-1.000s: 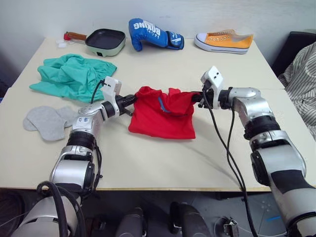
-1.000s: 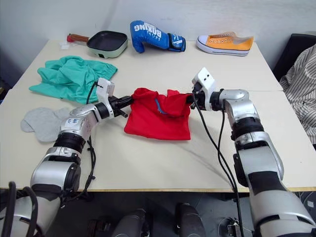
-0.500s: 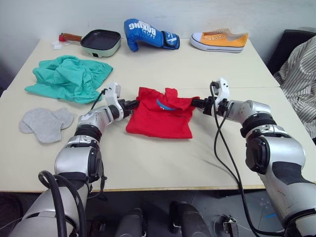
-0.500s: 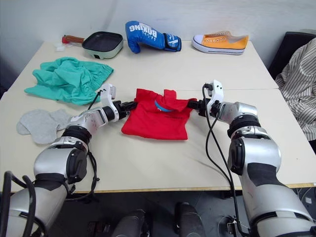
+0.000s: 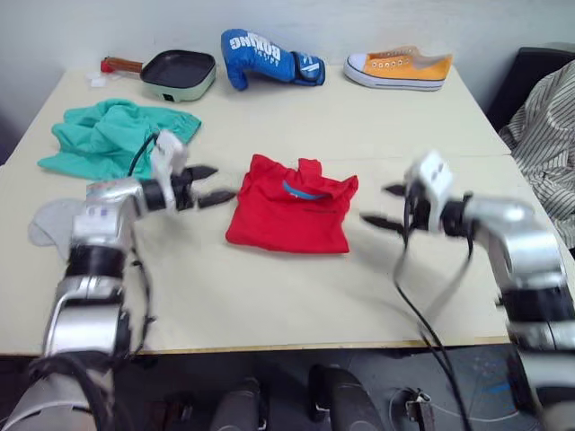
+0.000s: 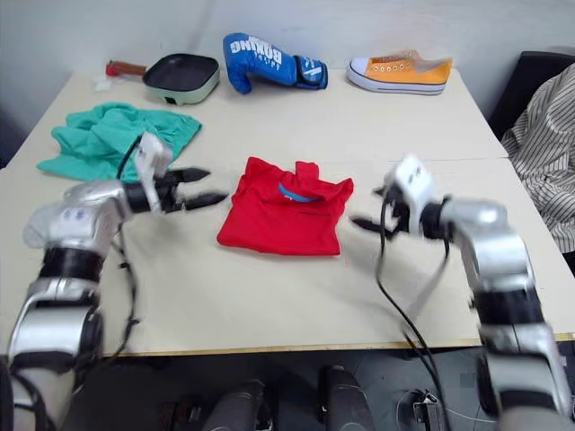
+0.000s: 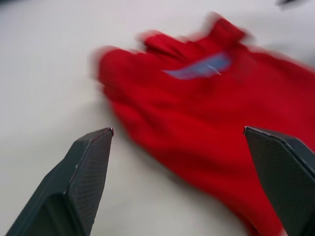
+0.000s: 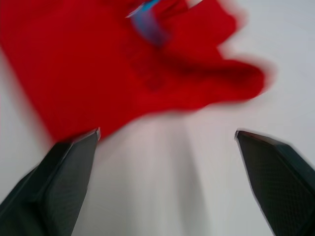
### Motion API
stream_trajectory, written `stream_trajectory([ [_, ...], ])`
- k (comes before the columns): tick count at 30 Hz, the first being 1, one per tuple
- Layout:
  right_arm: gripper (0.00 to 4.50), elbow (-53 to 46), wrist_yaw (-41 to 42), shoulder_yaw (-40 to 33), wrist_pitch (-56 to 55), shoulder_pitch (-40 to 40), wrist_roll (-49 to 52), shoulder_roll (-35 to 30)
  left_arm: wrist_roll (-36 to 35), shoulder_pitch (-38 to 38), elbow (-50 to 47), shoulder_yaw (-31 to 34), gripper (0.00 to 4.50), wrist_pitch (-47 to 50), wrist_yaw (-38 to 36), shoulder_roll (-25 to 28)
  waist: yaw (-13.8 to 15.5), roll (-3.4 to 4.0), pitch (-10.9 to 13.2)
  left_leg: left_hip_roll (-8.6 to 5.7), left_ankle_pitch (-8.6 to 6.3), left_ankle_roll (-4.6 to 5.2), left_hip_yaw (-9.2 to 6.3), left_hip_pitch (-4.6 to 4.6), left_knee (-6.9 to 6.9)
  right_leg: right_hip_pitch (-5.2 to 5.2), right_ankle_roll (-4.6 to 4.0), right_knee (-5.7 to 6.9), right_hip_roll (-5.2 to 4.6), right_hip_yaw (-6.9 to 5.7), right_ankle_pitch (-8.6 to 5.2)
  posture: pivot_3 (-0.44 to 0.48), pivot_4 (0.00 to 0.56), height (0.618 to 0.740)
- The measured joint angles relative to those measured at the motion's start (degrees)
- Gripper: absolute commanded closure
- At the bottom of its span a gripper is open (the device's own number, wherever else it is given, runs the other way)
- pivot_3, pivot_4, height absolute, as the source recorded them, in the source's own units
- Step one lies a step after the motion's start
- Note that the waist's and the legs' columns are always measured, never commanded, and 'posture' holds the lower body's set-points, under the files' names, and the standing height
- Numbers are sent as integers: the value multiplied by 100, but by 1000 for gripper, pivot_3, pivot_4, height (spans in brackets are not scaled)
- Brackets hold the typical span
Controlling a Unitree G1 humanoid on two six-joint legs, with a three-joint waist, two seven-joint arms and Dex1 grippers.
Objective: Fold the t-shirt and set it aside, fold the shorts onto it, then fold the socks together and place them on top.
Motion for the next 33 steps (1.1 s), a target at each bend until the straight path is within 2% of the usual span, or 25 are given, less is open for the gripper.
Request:
stream_trajectory([
  [4, 0, -868, -230, 620, -1239, 683, -758, -65, 412, 492, -701, -560, 49, -925, -227, 0, 40, -13, 8, -2, 26, 30, 18, 36, 40, 64, 5, -44, -12, 13, 26, 0, 150, 740],
  [7, 0, -693, -625, 1009, -1835, 632, -1419, 103, 775, 440, -591, -738, 49, -1638, -97, -30, 72, -14, 10, 0, 17, 34, 14, 130, 21, 153, 3, -61, -18, 18, 30, 0, 150, 740],
  [10, 0, -259, -949, 1342, -2338, 453, -2013, 246, 1197, 221, -220, -942, 49, -2355, 149, -117, 113, -13, 10, 0, 17, 34, 15, 111, 18, 127, -2, -53, -19, 21, 28, 0, 150, 740],
  [12, 382, 82, -1151, 1437, -2505, 271, -2261, 411, 1499, 50, 215, -1022, 0, -2676, 474, -267, 144, -14, 10, 0, 20, 34, 14, 87, 20, 107, -6, -32, -17, 14, 26, 0, 150, 740],
  [13, 729, 324, -1284, 1516, -2640, 104, -2407, 549, 1710, -126, 587, -1097, 308, -2838, 747, -416, 149, -14, 10, 0, 20, 35, 13, 79, 20, 106, -6, -38, -14, 6, 26, 0, 150, 740],
  [15, 1260, 547, -1424, 1537, -2806, 34, -2546, 653, 1830, -246, 807, -1169, 562, -3016, 902, -536, 150, -14, 10, 0, 17, 40, 12, 71, 20, 102, -5, -41, -14, 2, 25, 0, 150, 740],
  [20, 3106, 1094, -1748, 1571, -3176, -75, -2823, 796, 1960, -285, 1229, -1201, 2220, -3370, 954, -600, 131, -14, 10, 2, 15, 46, 16, 80, 24, 119, -3, -49, -15, -3, 26, 0, 150, 740],
  [24, 4498, 1059, -1751, 1552, -3215, 39, -2917, 792, 1868, -251, 1237, -1161, 3597, -3262, 854, -652, 142, -14, 10, 3, 15, 47, 12, 80, 30, 120, -2, -42, -17, -3, 26, 0, 150, 740],
  [27, 4500, 722, -1641, 1497, -3225, 353, -2849, 739, 1583, 37, 894, -1082, 4472, -2935, 609, -664, 132, -14, 9, 3, 14, 48, 11, 78, 22, 117, -2, -47, -16, -2, 26, 0, 150, 740],
  [31, 4500, -119, -1324, 1313, -3168, 1018, -2580, 413, 867, 928, -561, -1034, 4472, -2101, -68, -378, 121, -14, 9, 10, 12, 47, 5, 79, 11, 119, -3, -63, -12, -2, 25, 0, 150, 740],
  [33, 4500, -744, -1150, 1136, -3033, 1570, -2327, 252, 571, 1537, -1479, -992, 4472, -1684, -314, -48, 115, -12, 10, 15, 11, 44, 4, 91, -5, 128, -5, -72, -10, 0, 24, 0, 150, 740],
])
